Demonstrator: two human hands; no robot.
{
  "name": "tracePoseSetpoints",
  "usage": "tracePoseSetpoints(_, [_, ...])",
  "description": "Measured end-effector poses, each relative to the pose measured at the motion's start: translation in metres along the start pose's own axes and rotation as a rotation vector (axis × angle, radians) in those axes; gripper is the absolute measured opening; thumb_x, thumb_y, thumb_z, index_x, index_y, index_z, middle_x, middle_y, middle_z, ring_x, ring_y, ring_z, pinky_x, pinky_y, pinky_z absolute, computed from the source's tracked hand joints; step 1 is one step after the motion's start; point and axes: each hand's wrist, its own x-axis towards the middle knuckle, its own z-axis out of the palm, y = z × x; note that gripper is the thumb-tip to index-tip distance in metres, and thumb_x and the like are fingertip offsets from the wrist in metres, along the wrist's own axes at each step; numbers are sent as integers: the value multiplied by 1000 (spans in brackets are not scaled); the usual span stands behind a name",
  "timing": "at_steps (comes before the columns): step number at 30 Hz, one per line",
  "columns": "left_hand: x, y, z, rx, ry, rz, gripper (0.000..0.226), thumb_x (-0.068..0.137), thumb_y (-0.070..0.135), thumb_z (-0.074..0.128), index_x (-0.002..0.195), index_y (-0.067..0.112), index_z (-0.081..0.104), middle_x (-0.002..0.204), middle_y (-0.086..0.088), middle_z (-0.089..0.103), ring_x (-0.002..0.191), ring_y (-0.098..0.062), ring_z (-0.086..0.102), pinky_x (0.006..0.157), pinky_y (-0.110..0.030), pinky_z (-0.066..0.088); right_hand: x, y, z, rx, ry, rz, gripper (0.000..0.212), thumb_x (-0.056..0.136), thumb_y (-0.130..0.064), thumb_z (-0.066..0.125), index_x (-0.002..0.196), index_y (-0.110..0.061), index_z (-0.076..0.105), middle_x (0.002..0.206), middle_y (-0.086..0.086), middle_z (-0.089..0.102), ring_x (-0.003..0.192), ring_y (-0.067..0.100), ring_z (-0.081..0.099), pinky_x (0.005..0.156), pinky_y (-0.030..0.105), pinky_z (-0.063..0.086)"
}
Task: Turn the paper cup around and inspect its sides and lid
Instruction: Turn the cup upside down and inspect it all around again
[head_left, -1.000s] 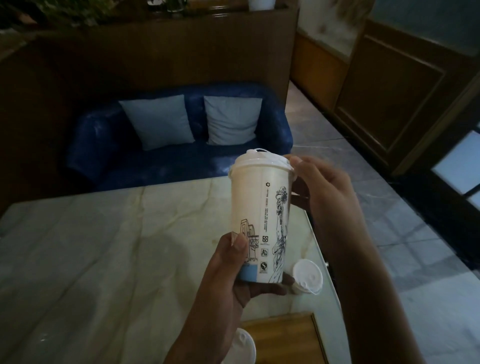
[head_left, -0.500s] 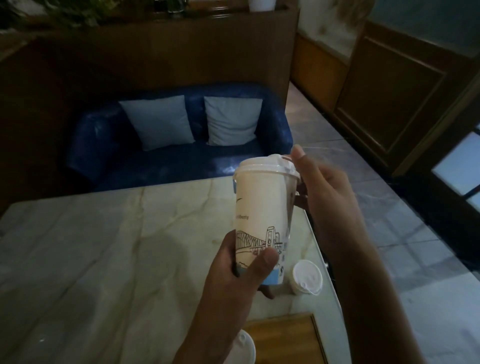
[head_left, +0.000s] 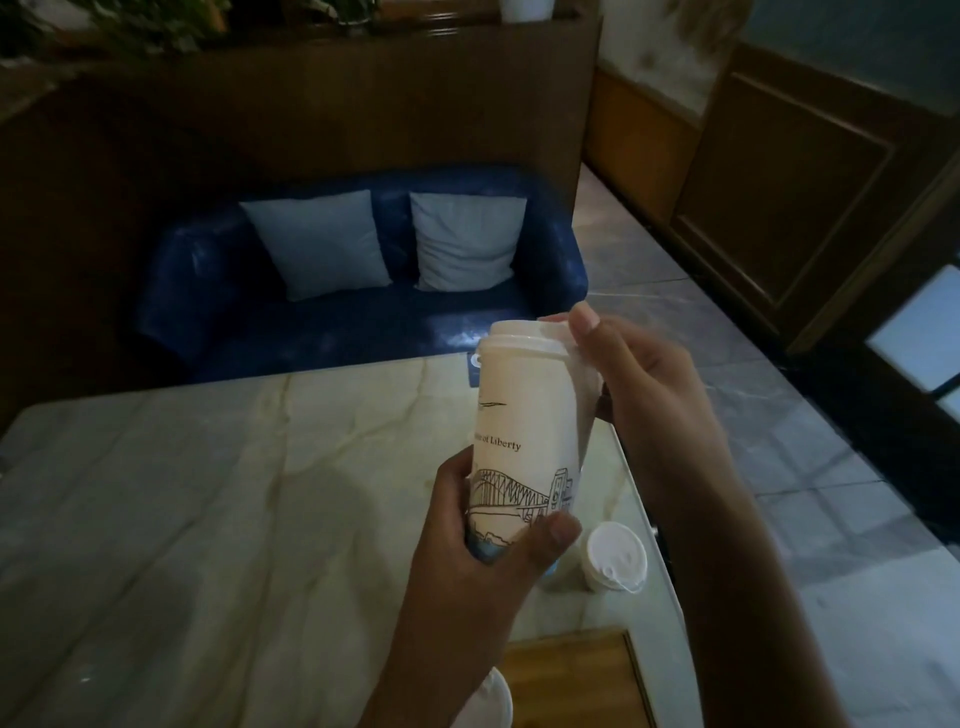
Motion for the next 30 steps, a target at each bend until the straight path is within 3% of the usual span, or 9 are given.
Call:
tracePoseSetpoints(8, [22, 19, -40, -64, 330, 73, 101, 43, 51, 76, 135, 34, 38, 109, 14, 57, 90, -10, 70, 53, -14, 55, 0, 6, -9, 29, -75, 45, 60, 71, -59, 73, 126, -34, 68, 118, -9, 75, 101, 7, 75, 72, 20, 61])
tracePoseSetpoints(10, [29, 27, -57, -102, 389, 103, 102, 45, 54, 75, 137, 29, 39, 106, 10, 60, 89, 0, 70, 56, -17, 57, -2, 6, -7, 18, -187, 57, 62, 74, -52, 76, 133, -37, 62, 124, -10, 72, 105, 6, 74, 77, 24, 62])
tracePoseSetpoints(15, [38, 42, -79, -232, 432, 137, 96, 53, 58, 76, 137, 28, 42, 108, -2, 68, 93, -16, 73, 62, -29, 61, -8, 5, 13, -61, -332, 101, 88, 57, -61, 73, 140, -38, 55, 125, -6, 69, 105, 9, 75, 90, 38, 63])
tracePoseSetpoints(17, [39, 43, -78, -275, 477, 127, 86, 60, 61, 73, 135, 30, 44, 110, -2, 69, 93, -17, 74, 63, -30, 61, -10, 6, 23, -106, -372, 97, 84, 58, -60, 75, 137, -38, 58, 122, -8, 70, 104, 12, 75, 90, 38, 64])
tracePoseSetpoints(21, [38, 31, -70, -508, 406, 89, 58, 80, 52, 62, 130, 23, 52, 118, -10, 70, 107, -26, 68, 83, -42, 56, -7, 13, 31, -51, -299, 96, 52, 71, -53, 74, 118, -32, 72, 104, -7, 81, 95, 8, 77, 80, 25, 62])
tracePoseSetpoints(23, [38, 23, -63, -494, 357, 12, 52, 82, 51, 60, 127, 27, 56, 123, -3, 68, 116, -24, 62, 96, -46, 47, -4, 18, 32, 19, -214, 112, 37, 80, -45, 71, 112, -27, 76, 99, -6, 82, 94, 12, 78, 85, 33, 62])
tracePoseSetpoints(25, [36, 16, -54, -421, 316, -90, 53, 76, 57, 62, 121, 28, 60, 122, 1, 68, 119, -23, 59, 101, -49, 43, -3, 22, 34, 72, -148, 121, 38, 82, -50, 69, 112, -26, 76, 99, -6, 83, 97, 13, 78, 91, 41, 60])
tracePoseSetpoints(28, [32, 11, -39, -498, 193, -201, 56, 63, 58, 67, 109, 26, 67, 113, -5, 73, 113, -28, 64, 98, -50, 44, -7, 26, 43, 76, -133, 146, 54, 72, -62, 70, 115, -29, 70, 103, -10, 82, 97, 7, 77, 86, 30, 58])
tracePoseSetpoints(30, [30, 11, -36, -592, 142, -217, 63, 67, 54, 74, 120, 22, 61, 116, -12, 72, 110, -32, 66, 97, -51, 46, -12, 28, 51, 0, -152, 175, 56, 67, -68, 69, 112, -35, 66, 107, -13, 80, 96, 1, 75, 84, 27, 56])
